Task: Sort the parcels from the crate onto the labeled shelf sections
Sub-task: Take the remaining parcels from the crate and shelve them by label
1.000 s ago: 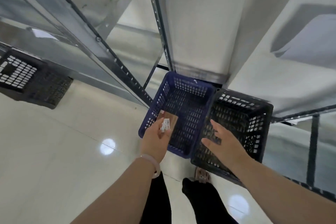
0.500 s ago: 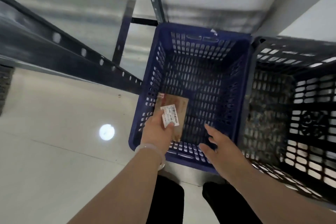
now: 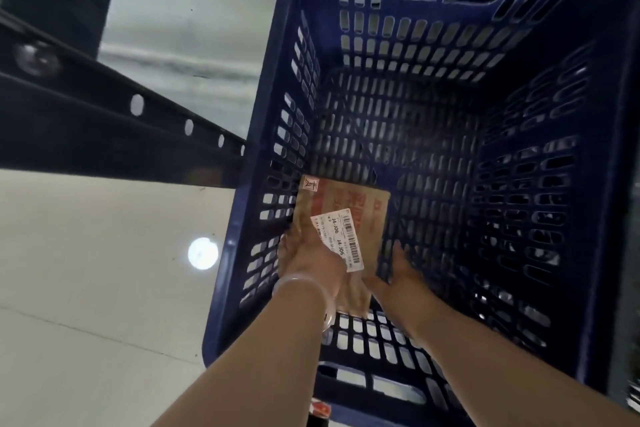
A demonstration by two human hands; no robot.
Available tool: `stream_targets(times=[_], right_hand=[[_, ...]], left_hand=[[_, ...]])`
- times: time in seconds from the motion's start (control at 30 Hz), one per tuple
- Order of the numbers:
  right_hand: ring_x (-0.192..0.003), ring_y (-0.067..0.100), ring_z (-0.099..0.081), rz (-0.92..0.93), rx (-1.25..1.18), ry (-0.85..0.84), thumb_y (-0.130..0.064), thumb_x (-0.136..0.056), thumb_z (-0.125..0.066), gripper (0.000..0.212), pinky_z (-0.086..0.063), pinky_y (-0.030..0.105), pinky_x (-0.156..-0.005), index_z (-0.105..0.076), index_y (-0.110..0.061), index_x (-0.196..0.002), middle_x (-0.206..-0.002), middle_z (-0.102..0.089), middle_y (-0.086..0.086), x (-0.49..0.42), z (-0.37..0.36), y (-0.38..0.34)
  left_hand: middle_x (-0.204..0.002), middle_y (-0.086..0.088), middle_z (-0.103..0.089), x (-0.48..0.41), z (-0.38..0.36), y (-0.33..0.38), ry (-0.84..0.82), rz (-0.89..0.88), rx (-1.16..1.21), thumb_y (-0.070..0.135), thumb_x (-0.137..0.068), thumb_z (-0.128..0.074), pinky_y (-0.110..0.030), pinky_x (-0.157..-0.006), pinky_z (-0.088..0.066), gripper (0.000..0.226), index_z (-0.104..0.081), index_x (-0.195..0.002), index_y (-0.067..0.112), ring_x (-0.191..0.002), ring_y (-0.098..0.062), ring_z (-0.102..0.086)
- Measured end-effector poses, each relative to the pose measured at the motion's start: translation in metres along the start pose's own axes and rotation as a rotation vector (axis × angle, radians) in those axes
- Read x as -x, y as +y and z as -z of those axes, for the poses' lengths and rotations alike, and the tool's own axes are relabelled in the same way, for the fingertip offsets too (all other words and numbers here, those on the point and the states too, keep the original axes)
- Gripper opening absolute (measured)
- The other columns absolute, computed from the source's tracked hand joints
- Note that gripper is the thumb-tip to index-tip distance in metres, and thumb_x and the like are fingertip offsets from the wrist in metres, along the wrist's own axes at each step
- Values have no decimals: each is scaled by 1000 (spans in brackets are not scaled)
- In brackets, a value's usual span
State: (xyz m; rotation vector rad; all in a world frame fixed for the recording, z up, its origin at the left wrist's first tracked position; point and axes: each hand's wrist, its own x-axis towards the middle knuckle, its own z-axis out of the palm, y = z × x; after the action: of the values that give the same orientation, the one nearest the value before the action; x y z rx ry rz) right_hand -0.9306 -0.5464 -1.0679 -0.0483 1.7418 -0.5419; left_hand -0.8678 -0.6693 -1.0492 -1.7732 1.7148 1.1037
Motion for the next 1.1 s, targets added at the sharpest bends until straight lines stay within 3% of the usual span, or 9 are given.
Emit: stream_targets(times=[0.13,0.3,0.43,0.57,0.63,0.7,0.87,1.0,1.1], right_hand=[[-120,16,-53,-36,-92,-32,-28,-96,-57,71,-40,32,-102,-15,-36,-152,-138,-54,-6,-20,-6,-5],[-113,16,-59,-61,-245,34,-22,-93,-63,74,-46,32,-99,-20,-33,-152,-135,-56,-1,-7,13,-6],[-120,13,-56,-1,-225,70,-31,-89,-66,70,-45,38,-106,-28,-42,-146,-137,-55,-10,49,35,-14],[-123,14,-52,38,-227,156,-40,-88,-63,74,-45,39,-104,-21,-48,-148,-143,-48,-11,134,73,-46],[-126,14,-50,70,-261,199,-51,-81,-62,77,-46,41,-104,-22,-48,-148,-146,-45,-11,181,99,-61],[-123,12,-54,117,-320,224,-49,-84,-62,71,-48,39,-102,-30,-41,-148,-141,-51,-10,234,129,-77],[-99,8,-68,292,-276,315,-19,-96,-57,34,-54,33,-90,-59,-33,-127,-107,-72,-14,378,201,-127],[-75,-2,-63,432,-264,420,-19,-96,-58,26,-47,9,-56,-60,-38,-114,-85,-65,-21,501,248,-168],[-80,6,-64,525,-299,454,-25,-94,-61,37,-58,29,-74,-57,-26,-131,-85,-63,-18,585,271,-195]], left_hand=[[-111,2,-32,-7,-4,-2,-4,10,52,-3,-83,-41,-42,-91,-53,100,1,-141,66,-107,-23,-47],[-149,-10,-23,-6,-7,-1,-74,45,33,12,-95,-44,-26,-94,-42,73,-9,-156,29,-125,-27,-45],[-140,-5,-30,38,8,17,-15,-28,53,8,-85,-45,-40,-103,-41,63,-38,-142,33,-120,-31,-43],[-138,1,-39,111,51,56,-18,-112,29,14,-86,-42,-25,-90,-26,50,-47,-132,31,-119,-23,-35],[-135,0,-45,159,77,78,32,-175,42,22,-89,-45,-25,-99,-28,46,-46,-134,29,-120,-26,-41],[-126,2,-54,218,109,102,30,-207,173,32,-84,-54,-39,-103,-41,52,-45,-134,33,-115,-24,-51],[-107,11,-55,361,180,156,39,-324,288,22,-94,-54,-29,-75,-44,45,-37,-132,40,-91,-14,-55],[-121,10,-62,471,227,189,148,-509,387,25,-89,-64,-38,-94,-52,51,-39,-128,44,-103,-12,-60],[-126,11,-57,548,263,212,264,-638,521,28,-86,-68,-34,-93,-54,53,-43,-130,44,-102,-6,-62]])
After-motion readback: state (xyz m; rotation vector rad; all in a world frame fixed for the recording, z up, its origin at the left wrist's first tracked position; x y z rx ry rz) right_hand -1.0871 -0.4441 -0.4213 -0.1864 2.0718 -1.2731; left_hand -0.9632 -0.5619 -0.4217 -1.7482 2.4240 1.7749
